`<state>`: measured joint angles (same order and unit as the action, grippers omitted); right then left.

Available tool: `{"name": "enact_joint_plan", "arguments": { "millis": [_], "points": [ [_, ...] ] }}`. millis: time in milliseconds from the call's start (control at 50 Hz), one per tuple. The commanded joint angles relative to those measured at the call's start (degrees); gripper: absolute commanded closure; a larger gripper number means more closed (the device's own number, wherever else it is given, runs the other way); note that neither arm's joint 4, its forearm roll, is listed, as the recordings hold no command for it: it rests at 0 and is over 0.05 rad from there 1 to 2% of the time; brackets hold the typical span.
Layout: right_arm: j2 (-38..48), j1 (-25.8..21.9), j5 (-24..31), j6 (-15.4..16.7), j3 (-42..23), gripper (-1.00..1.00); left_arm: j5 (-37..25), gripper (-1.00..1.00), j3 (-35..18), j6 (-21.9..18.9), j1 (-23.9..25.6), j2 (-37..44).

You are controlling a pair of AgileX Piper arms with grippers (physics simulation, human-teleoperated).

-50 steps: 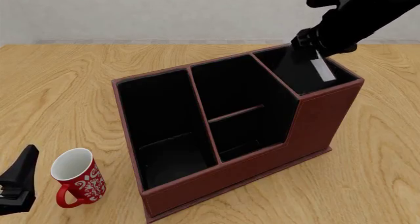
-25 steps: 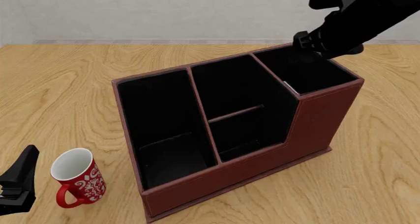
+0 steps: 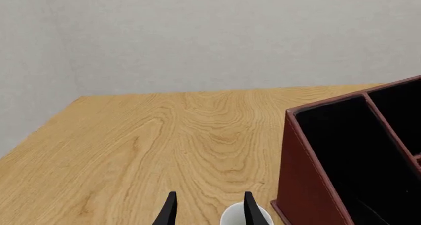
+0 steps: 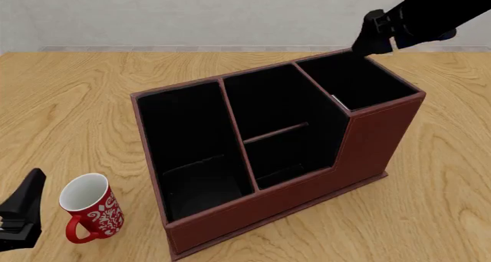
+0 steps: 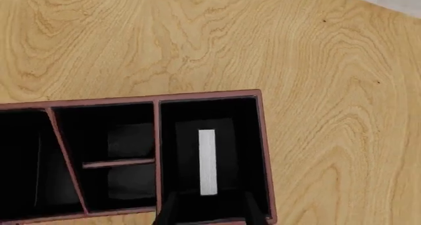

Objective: Pick up the book and place it in the right compartment of the caddy.

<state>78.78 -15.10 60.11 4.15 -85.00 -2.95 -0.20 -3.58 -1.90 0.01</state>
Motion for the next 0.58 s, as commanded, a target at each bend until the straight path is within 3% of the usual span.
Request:
{"name": "enact_joint_plan", "arguments": {
  "millis": [20,220,280,420,580],
  "points": [
    [-6.7,-0.8,5.0,1.8,-2.6,-1.00,0.2,-1.00,-0.7,0.4,0.4,0.0],
    [-11.1,-4.6,9.5,5.7,-7.5,-1.00,-0.2,-1.00,-2.2,0.8,1.2,0.0],
    [-11.9,-5.4,9.6,5.7,-7.5,-1.00,-0.1,-1.00,-2.4,0.5,1.5,0.0],
    [-15.7,-5.9,9.6,10.0,-7.7,-1.00,-0.2,-1.00,-3.1,-0.3,1.8,0.0],
    [-21.5,-8.2,8.1,10.7,-5.1,-1.00,-0.6,-1.00,-4.0,-0.4,1.6,0.0]
  ]
}}
